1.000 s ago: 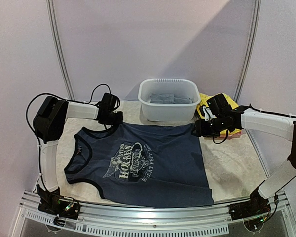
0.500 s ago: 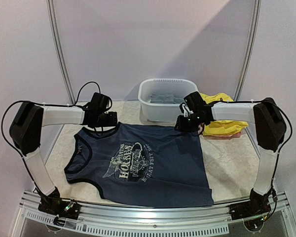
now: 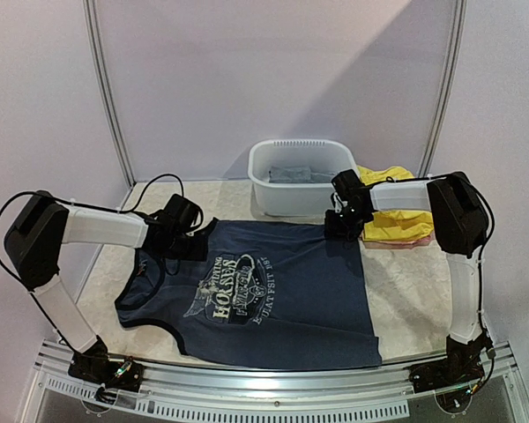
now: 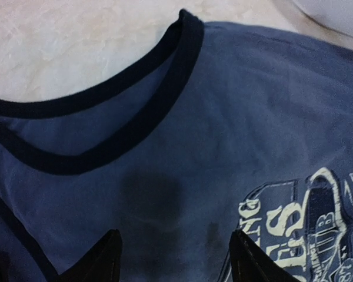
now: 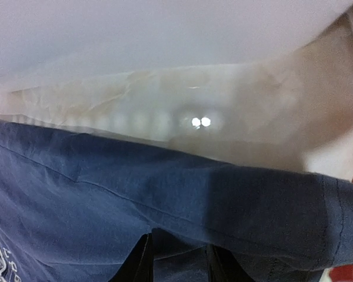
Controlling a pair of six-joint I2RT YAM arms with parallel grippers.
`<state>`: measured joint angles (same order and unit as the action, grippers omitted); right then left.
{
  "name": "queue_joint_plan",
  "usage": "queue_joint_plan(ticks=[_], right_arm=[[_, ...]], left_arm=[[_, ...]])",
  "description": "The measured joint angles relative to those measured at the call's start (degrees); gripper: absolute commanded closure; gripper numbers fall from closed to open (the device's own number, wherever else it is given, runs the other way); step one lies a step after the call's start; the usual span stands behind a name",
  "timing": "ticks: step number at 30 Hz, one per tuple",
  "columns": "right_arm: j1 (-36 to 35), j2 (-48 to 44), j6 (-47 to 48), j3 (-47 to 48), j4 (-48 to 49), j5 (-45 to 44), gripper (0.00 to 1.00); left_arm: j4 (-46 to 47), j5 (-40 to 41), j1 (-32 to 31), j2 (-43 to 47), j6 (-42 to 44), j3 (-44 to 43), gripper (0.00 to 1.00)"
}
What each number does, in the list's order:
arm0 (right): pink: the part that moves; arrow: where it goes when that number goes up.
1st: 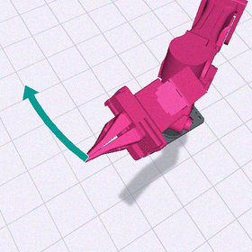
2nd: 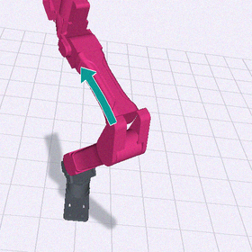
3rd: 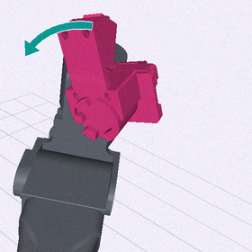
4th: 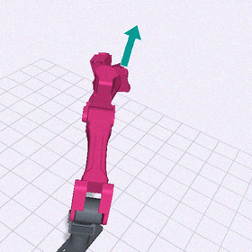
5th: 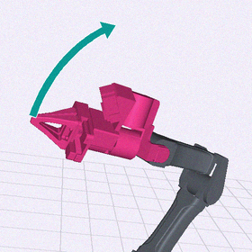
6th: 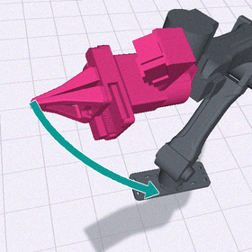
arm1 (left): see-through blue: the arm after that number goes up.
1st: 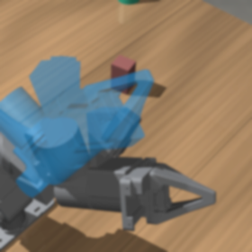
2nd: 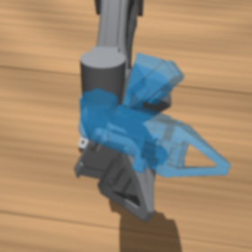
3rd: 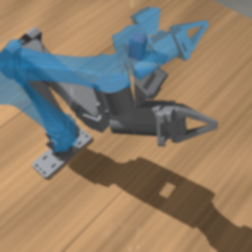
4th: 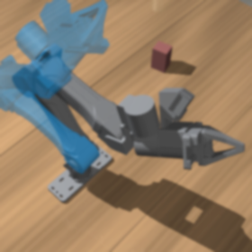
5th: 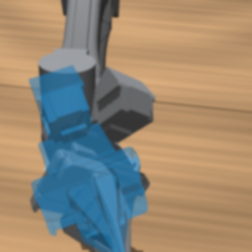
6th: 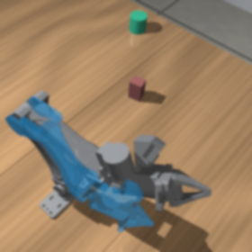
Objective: Fold and stack the mixed laundry pile
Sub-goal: Adjust the flattened tank top at the center of the board.
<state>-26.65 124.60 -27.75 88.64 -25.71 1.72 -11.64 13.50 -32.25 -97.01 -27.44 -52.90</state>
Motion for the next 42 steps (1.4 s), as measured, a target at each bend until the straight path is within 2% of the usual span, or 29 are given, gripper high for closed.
queue_joint_plan(ticks=[7, 15, 20, 26, 33, 37, 42], right_arm=[[0.3, 0.5, 0.0, 0.9, -0.8, -1.3, 0.67], [0.3, 0.5, -0.5, 2.8, -4.1, -2.1, 0.56], [0.3, -0.4, -0.5, 2.9, -5.3, -2.3, 0.5], [-1.7, -7.0, -0.3, 2.2, -6.9, -3.2, 0.44], [-6.1, -19.1, -0.8, -3.9, -5.9, -5.5, 0.35], [-7.4, -22.9, -1.7, -7.4, -5.0, -6.1, 0.33], [-7.3, -23.4, -3.2, -12.3, -3.4, -6.7, 0.36]], left_arm=[[0.1, 0.0, -0.9, 0.8, -1.2, 4.8, 0.37], [-0.3, 1.2, -3.3, 5.6, -1.6, 6.0, 0.37], [-4.4, 3.9, -7.2, 11.0, -1.8, 6.0, 0.36], [-13.0, 7.0, -12.5, 18.6, -3.3, 6.0, 0.36], [-24.4, 8.4, -18.7, 26.4, -6.3, 6.0, 0.36], [-27.0, 7.5, -19.6, 30.0, -7.1, 6.7, 0.37], [-27.3, 6.3, -20.5, 31.5, -7.8, 10.0, 0.38]])
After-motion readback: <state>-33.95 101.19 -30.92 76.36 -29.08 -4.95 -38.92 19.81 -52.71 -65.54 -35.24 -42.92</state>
